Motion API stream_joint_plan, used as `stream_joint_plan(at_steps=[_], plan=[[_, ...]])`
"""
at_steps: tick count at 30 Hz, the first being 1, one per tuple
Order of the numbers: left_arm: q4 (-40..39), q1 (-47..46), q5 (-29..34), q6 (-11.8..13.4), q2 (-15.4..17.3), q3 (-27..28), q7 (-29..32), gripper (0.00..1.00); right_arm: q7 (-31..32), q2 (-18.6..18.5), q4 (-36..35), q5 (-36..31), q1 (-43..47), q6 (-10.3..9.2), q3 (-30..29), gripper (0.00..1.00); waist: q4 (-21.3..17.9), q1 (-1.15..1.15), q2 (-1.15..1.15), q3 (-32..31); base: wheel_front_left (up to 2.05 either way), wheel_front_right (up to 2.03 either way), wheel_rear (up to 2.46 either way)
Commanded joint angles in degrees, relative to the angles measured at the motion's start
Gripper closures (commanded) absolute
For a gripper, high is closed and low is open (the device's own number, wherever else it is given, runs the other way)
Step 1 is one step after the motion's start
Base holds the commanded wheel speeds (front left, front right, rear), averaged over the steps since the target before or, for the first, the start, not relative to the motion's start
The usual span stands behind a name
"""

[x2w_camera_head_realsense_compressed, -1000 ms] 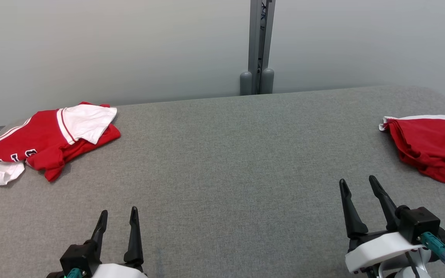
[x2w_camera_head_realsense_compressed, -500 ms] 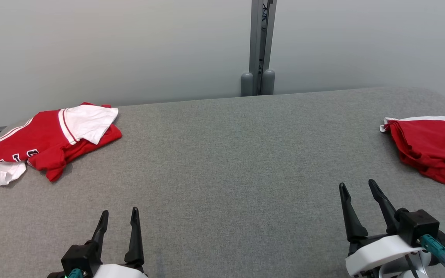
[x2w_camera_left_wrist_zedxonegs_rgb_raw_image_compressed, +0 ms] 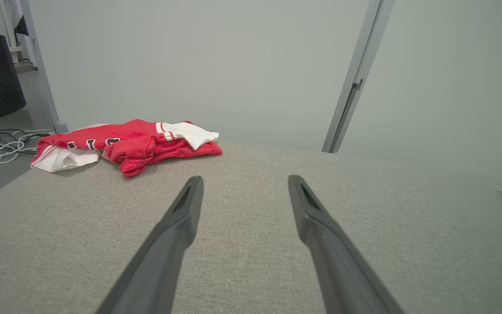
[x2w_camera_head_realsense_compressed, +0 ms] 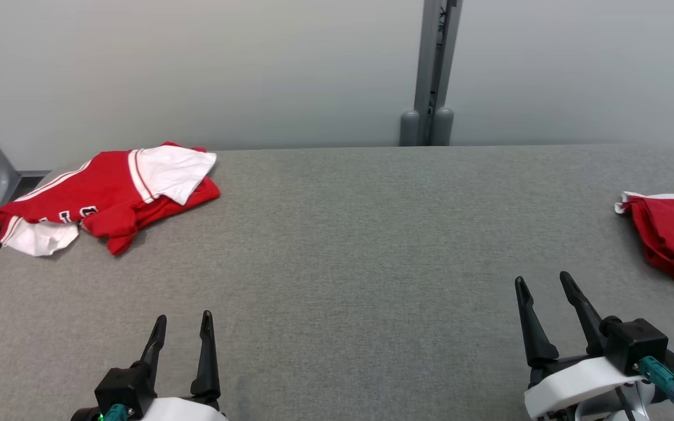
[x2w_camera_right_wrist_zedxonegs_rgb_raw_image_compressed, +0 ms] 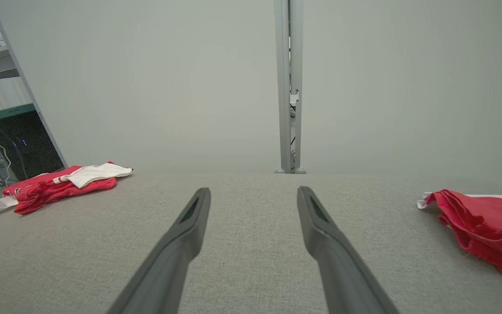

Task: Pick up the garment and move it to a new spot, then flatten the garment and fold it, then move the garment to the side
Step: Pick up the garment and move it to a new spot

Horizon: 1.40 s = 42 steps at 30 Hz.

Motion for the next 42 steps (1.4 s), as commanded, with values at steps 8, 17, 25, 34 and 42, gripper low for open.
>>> stream_joint_plan(at_steps=[8,17,25,34,42], plan=[[-0.63,-1.14,0.72,0.07,0.39,0.78,-0.28,0.0,0.14,-0.23,-0.67,0.82,0.33,0.01,0.58,0.0,11.0,0.0,0.0,0.53,0.0,0.0,0.0],[-1.04,-0.3,0.87,0.05,0.63,1.73,-0.28,0.0,-0.25,-0.22,-0.42,1.67,-0.7,0.01,1.69,0.0,20.68,0.0,0.0,0.97,0.0,0.0,0.0],[-1.46,0.21,1.06,-0.38,0.62,2.17,-0.28,0.0,-0.67,-0.25,-0.06,1.96,-1.04,0.01,2.28,0.0,23.43,0.0,0.0,1.59,0.0,0.0,0.0],[-1.39,-1.67,0.8,-0.71,0.42,1.68,-0.28,0.0,-0.2,-0.25,-0.48,0.29,-2.8,0.01,2.2,0.0,21.37,0.0,0.0,4.9,0.0,0.0,0.0],[-1.22,-9.62,1.59,-1.95,2.99,2.16,0.4,0.0,0.79,-0.25,-2.57,-1.77,-5.01,0.01,1.35,0.0,18.25,0.0,0.0,9.3,0.0,0.0,0.0]])
